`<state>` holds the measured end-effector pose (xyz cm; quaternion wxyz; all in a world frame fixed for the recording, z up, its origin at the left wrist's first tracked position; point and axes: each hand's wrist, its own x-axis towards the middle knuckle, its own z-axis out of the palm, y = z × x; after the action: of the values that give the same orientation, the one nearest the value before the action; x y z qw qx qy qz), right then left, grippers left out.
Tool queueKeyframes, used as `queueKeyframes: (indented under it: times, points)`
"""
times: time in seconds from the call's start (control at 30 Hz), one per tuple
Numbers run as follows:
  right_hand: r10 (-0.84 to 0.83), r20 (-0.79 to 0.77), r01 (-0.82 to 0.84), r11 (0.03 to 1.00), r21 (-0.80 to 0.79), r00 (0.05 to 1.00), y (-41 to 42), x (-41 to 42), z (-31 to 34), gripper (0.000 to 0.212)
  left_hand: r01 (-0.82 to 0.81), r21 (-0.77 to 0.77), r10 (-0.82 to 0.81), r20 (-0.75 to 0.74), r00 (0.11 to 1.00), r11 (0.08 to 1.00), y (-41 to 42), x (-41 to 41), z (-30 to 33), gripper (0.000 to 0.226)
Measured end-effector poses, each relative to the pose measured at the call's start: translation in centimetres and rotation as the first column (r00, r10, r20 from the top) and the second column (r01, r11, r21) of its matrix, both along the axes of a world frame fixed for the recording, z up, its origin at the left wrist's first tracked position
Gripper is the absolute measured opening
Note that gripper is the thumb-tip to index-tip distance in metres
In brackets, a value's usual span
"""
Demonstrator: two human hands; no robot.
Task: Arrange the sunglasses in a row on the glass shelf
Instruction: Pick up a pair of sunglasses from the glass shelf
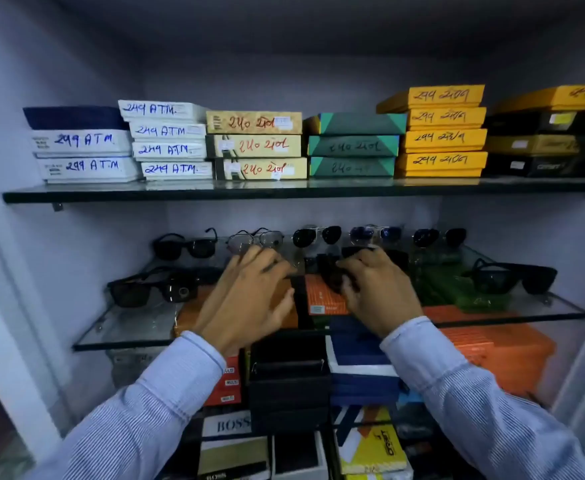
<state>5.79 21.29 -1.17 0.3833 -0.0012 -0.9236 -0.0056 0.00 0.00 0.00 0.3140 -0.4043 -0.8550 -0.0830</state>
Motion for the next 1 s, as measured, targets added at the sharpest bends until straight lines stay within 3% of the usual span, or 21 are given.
queueKeyframes:
  times: [0.07,0.17,0.27,0.33,0.47,0.67,0.77,0.87,1.0]
  points:
    - [-0.12,0.114,0.14,0.97,-0.199,0.986,-0.5,-1.7,0.1,0.036,-0.005,-0.006,0.006,0.115,0.993,1.0,0.5,-1.4,0.1,0.046]
    - [-0.209,0.305,0.29,0.924,-0.249,0.929,-0.7,-3.8,0.0,0.036,0.015,-0.019,-0.011,0.186,0.983,1.0,1.2,-2.9,0.1,0.046]
    - [-0.237,0.312,0.328,0.901,-0.284,0.92,-0.7,-4.7,-0.1,0.03,0.026,0.029,-0.031,0.218,0.975,0.999,1.0,-3.8,0.2,0.043]
    - [-0.217,0.28,0.307,0.891,-0.335,0.935,-0.7,-4.5,-0.1,0.028,0.015,0.09,-0.037,0.242,0.97,0.996,0.7,-4.3,0.2,0.039]
    - [-0.027,0.198,0.114,0.891,-0.44,0.98,-1.7,-3.6,0.6,0.023,-0.036,0.211,-0.036,0.326,0.945,0.977,-0.6,-5.4,1.0,0.035]
    - [0.207,0.085,-0.17,0.931,-0.322,0.975,-4.5,-3.2,2.3,0.025,-0.084,0.321,-0.05,0.386,0.921,0.943,-3.5,-6.3,2.6,0.029]
    - [0.239,0.048,-0.211,0.921,-0.328,0.97,-5.6,-3.7,2.9,0.024,-0.108,0.322,-0.028,0.39,0.92,0.941,-5.2,-6.6,3.4,0.024]
    - [0.257,0.001,-0.231,0.87,-0.435,0.966,-6.2,-4.4,3.4,0.019,-0.135,0.296,0.014,0.379,0.925,0.946,-6.1,-6.6,4.2,0.02]
    - [0.242,0.071,-0.18,0.859,-0.479,0.968,-6.7,-5.7,4.5,0.018,-0.166,0.275,0.047,0.394,0.918,0.947,-6.8,-6.5,5.4,0.021]
